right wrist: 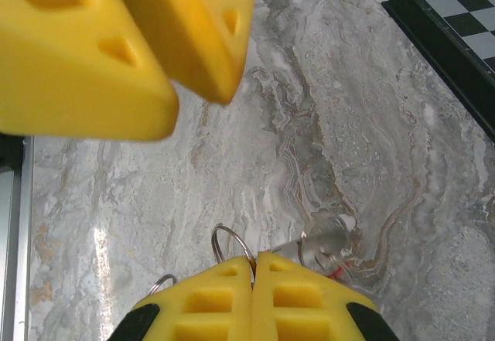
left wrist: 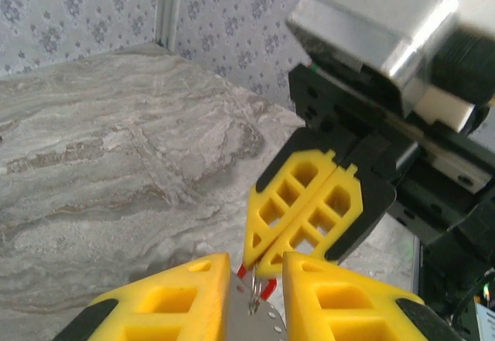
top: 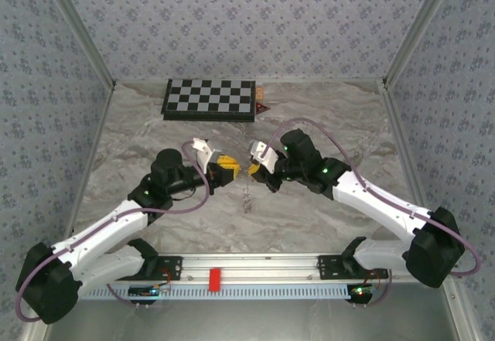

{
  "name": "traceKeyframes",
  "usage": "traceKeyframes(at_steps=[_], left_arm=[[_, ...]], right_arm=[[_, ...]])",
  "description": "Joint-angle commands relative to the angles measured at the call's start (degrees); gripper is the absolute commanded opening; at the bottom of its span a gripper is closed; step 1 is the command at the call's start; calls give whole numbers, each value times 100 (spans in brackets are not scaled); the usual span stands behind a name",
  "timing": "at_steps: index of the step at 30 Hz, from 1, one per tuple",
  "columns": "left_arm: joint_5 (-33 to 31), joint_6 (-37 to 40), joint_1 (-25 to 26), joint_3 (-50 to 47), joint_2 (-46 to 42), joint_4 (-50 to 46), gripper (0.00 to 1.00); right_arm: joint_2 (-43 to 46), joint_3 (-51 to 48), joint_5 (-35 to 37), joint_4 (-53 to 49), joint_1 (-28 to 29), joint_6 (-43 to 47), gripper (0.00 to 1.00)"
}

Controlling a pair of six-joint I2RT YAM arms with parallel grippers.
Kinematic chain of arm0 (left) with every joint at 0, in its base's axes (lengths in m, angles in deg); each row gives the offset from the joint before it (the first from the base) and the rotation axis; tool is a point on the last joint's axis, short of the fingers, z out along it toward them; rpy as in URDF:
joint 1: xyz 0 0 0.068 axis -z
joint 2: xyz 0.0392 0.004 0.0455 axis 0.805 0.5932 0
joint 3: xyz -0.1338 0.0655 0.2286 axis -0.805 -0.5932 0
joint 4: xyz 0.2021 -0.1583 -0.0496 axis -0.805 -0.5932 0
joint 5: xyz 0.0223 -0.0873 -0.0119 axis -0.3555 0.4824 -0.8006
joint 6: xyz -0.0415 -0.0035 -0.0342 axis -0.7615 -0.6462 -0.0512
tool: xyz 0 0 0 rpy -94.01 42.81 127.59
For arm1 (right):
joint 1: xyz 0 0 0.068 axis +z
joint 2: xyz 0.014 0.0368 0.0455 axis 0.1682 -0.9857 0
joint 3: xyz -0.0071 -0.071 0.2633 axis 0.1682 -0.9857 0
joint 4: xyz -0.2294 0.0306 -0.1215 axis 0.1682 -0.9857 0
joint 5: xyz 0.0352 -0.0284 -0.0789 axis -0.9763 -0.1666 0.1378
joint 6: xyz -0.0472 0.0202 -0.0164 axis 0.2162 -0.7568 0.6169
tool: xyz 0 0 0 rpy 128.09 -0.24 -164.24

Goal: Put the keys on the keyring

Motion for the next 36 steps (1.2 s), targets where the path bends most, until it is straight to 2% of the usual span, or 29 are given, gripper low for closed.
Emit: traceKeyframes(at_steps=[1, 11, 21, 28, 36], left_arm=[[283, 231, -34, 15, 133, -201, 24], [441, 303, -20, 249, 575, -298, 24], [566, 303, -20, 275, 568, -266, 23], [671, 368, -12, 320, 617, -417, 18], [524, 452, -12, 329, 630, -581, 18]], right_arm=[[-33, 350, -90, -204, 55, 323, 0], [-43, 388, -316, -213, 117, 290, 0], [-118, 396, -365, -208, 186, 290, 0], [-51, 375, -325, -197, 221, 282, 0], [62, 251, -150, -59, 193, 238, 0]])
